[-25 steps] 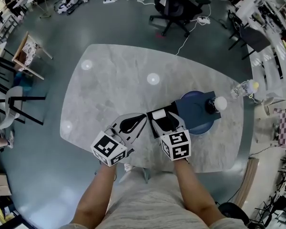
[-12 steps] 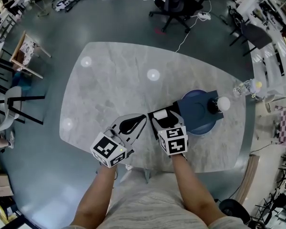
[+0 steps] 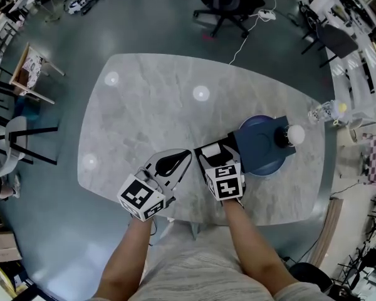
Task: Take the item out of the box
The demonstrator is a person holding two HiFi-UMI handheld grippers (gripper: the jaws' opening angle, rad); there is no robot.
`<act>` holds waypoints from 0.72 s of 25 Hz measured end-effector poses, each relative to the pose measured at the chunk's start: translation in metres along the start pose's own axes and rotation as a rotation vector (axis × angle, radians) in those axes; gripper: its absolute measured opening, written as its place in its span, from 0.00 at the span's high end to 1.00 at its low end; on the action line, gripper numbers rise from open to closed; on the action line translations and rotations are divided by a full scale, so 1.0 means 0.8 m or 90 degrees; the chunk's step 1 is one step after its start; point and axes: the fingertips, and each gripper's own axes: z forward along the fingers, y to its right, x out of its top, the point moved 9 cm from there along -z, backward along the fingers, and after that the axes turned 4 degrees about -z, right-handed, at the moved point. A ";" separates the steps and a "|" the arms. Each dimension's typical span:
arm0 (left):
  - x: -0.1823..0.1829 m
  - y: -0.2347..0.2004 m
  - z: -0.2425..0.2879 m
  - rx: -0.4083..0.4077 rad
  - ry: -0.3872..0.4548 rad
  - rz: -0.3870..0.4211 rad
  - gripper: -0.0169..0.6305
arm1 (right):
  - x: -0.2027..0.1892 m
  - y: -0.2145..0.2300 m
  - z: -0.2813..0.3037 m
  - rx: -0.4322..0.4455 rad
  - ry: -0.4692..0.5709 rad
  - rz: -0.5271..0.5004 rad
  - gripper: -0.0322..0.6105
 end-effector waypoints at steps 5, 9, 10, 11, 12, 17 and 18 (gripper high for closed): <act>-0.003 -0.002 0.000 -0.004 -0.002 -0.010 0.94 | -0.004 -0.002 0.008 -0.004 -0.015 0.001 0.48; -0.002 -0.002 0.000 -0.006 -0.006 -0.010 0.94 | -0.006 -0.003 0.013 -0.003 -0.023 0.003 0.48; -0.002 -0.002 0.000 -0.005 -0.007 -0.014 0.94 | -0.006 -0.004 0.015 -0.003 -0.026 0.003 0.47; -0.002 -0.003 -0.001 -0.004 -0.009 -0.016 0.94 | -0.006 -0.004 0.016 -0.004 -0.029 0.002 0.47; -0.002 -0.003 -0.001 -0.004 -0.010 -0.016 0.94 | -0.007 -0.004 0.018 -0.005 -0.031 0.001 0.47; -0.006 -0.004 0.001 -0.004 -0.009 -0.015 0.94 | -0.006 -0.005 0.024 -0.011 -0.053 0.001 0.47; -0.006 -0.004 0.002 -0.005 -0.009 -0.016 0.94 | -0.006 -0.004 0.024 -0.011 -0.058 0.000 0.47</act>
